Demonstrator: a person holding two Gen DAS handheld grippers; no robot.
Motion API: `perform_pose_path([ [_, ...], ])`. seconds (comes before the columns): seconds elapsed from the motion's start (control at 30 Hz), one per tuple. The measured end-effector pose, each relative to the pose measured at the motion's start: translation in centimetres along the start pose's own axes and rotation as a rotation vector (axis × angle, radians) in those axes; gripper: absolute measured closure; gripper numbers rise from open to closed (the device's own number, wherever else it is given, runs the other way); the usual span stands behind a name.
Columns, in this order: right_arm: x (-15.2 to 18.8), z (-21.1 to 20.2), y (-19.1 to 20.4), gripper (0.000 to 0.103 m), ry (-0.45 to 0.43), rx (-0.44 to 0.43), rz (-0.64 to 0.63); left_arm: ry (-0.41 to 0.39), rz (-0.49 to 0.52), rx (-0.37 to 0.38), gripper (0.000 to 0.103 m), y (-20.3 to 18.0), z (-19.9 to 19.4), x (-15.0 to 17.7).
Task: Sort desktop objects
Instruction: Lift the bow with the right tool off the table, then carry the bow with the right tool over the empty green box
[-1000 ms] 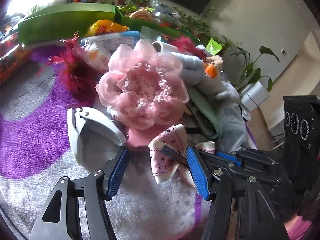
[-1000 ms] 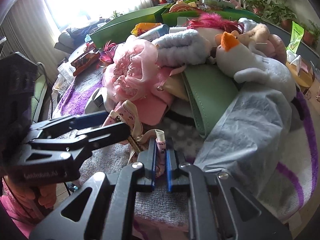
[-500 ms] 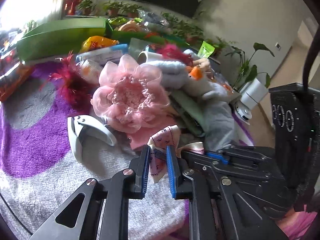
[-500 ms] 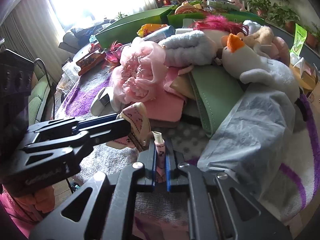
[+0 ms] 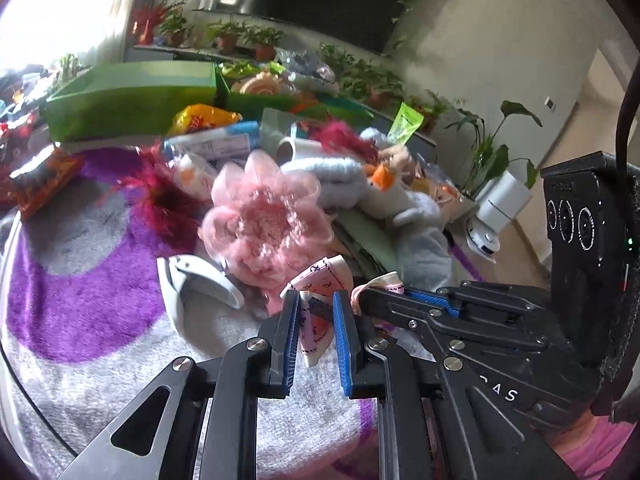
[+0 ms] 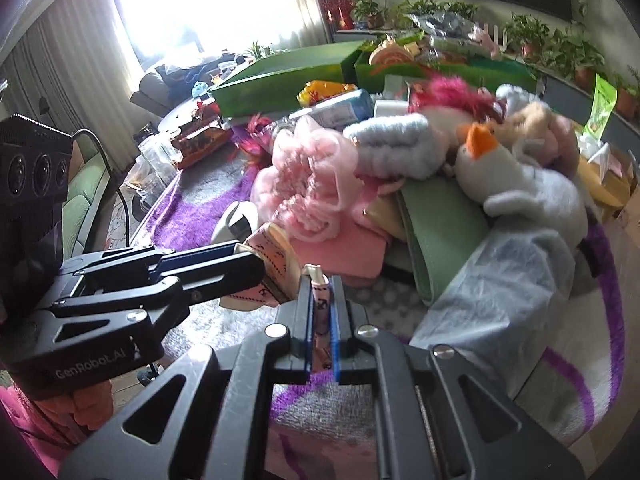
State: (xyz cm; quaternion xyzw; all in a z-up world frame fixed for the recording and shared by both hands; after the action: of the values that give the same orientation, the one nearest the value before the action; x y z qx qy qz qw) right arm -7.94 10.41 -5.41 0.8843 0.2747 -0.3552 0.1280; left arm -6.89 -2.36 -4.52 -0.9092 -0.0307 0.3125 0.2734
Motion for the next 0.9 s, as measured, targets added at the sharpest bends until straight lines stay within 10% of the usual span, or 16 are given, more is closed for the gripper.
perform_pose_path([
  [0.9,-12.3,-0.2,5.7,0.096,-0.124,0.005,-0.251,-0.224,-0.054,-0.046,0.087,4.7,-6.3,-8.3],
])
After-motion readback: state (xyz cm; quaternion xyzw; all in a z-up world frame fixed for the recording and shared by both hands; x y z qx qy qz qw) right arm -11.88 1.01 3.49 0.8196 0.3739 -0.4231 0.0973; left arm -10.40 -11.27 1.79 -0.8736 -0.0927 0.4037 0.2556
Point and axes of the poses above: each gripper's, at about its wrist camera, not at the fingertips, and z roughly the way its jaws point, y to its left, x to its underside, the point moved 3 cm from there along z, roughly the way its jaws point, and after that the axes turned 15 degrees about -z, right-handed, at the moved point
